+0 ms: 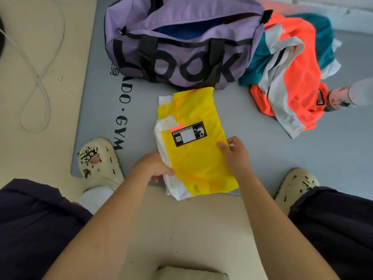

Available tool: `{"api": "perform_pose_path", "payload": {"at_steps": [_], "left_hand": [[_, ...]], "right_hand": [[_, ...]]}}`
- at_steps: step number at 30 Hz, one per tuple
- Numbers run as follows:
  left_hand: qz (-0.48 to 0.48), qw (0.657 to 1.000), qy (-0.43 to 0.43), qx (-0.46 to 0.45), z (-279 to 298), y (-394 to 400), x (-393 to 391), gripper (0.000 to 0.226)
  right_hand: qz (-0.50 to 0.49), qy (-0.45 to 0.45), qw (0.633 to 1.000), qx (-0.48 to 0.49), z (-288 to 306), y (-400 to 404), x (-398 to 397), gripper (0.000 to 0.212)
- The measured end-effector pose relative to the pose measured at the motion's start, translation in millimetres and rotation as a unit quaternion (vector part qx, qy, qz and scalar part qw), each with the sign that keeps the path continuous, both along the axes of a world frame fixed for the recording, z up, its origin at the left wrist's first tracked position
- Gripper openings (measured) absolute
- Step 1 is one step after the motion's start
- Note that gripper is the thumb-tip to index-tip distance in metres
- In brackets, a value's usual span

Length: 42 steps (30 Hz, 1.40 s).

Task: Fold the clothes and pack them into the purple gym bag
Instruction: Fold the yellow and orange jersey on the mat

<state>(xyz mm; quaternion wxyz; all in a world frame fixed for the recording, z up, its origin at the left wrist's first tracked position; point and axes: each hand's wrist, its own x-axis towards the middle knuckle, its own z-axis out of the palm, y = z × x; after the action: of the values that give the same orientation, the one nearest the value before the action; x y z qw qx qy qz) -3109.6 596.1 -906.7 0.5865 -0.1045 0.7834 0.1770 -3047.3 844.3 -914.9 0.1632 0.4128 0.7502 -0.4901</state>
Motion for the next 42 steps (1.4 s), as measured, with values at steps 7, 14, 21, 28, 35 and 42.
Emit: {"api": "perform_pose_path", "payload": {"at_steps": [7,14,21,28,35,42], "left_hand": [[-0.127,0.876,0.457,0.093,42.4,98.4,-37.5,0.008],[-0.426,0.849,0.278,0.145,12.1,164.1,-70.7,0.026],[-0.398,0.871,0.284,0.052,-8.7,116.2,-115.2,0.035],[-0.209,0.928,0.308,0.021,-11.1,44.5,-105.8,0.058],[0.08,0.938,0.338,0.014,-12.2,-9.3,-66.1,0.044],[0.23,0.941,0.24,0.056,-14.3,-6.6,-35.9,0.043]], "right_hand": [[0.255,-0.086,0.963,0.004,3.6,46.5,-20.8,0.026],[0.278,0.019,0.96,0.032,9.8,65.1,-48.1,0.027],[0.392,-0.133,0.895,0.163,5.1,102.8,-63.1,0.05],[0.101,0.048,0.978,0.179,-4.8,109.4,-45.9,0.048],[0.141,-0.107,0.98,0.085,-8.6,100.0,-27.8,0.043],[0.061,-0.035,0.99,0.123,-2.8,94.6,-24.3,0.035]]}}
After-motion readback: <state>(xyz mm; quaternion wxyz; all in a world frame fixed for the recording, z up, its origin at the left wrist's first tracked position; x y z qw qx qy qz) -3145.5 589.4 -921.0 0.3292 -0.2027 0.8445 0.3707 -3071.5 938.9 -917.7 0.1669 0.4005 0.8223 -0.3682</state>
